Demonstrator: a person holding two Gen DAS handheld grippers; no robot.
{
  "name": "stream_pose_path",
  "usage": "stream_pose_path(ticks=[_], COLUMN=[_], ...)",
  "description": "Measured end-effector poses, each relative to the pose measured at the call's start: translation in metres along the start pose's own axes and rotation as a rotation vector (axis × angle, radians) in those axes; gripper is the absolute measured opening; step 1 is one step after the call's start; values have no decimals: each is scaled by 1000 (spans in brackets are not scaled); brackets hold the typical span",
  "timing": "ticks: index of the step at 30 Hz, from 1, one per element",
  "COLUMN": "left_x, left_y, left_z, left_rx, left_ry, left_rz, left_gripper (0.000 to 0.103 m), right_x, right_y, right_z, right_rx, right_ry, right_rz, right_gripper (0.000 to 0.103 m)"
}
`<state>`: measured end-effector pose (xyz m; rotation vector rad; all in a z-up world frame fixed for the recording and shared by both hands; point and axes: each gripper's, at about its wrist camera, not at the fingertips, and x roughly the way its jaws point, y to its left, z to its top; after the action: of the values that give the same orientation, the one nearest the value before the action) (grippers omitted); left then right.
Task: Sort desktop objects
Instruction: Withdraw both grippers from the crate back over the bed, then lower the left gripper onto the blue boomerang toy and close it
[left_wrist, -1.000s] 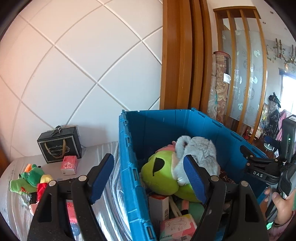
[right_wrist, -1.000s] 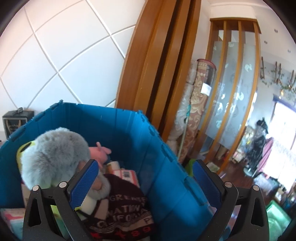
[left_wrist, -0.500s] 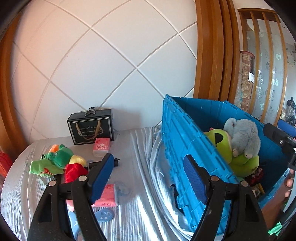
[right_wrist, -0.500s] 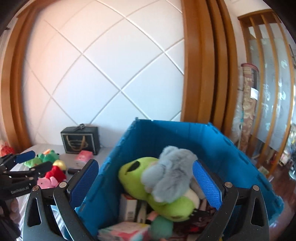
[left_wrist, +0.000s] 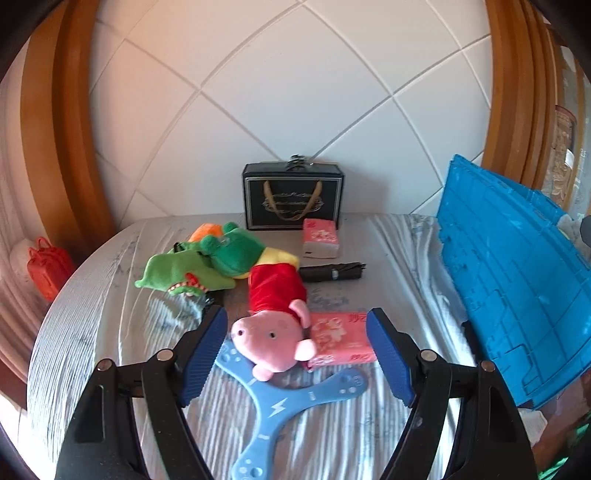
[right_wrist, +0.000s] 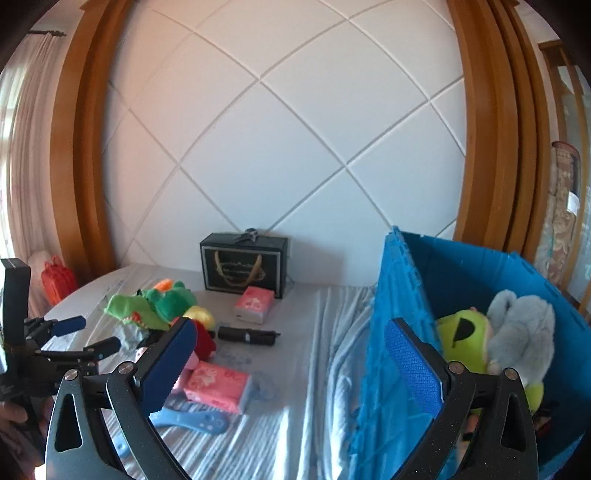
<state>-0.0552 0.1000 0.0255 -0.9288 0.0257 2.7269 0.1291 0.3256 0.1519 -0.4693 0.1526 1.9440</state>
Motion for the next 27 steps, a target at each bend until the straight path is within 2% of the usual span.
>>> stream_pose_path(ticks=[5, 10, 18, 20, 24, 27], left_x=[29, 61, 115, 131, 157, 174], left_y=[46, 65, 56, 53, 43, 40], left_z=[-17, -38, -63, -74, -100, -119], left_rx=[-49, -76, -50, -53, -35, -25], left_ry=[76, 165, 296, 345, 453, 531], left_rz=[42, 50, 25, 4, -35, -33], left_gripper=[77, 77, 77, 77, 77, 77], right_x=[47, 91, 145, 159, 188, 204], right_y=[26, 38, 43, 41, 39, 42], right_z=[-28, -64, -108, -118, -140, -156], right_rx=[1, 3, -8, 15, 35, 37], right_ry=[118, 260, 429, 470, 555, 613], right_rz=[17, 26, 39, 21, 39, 58], right_gripper=[103, 103, 103, 103, 103, 103])
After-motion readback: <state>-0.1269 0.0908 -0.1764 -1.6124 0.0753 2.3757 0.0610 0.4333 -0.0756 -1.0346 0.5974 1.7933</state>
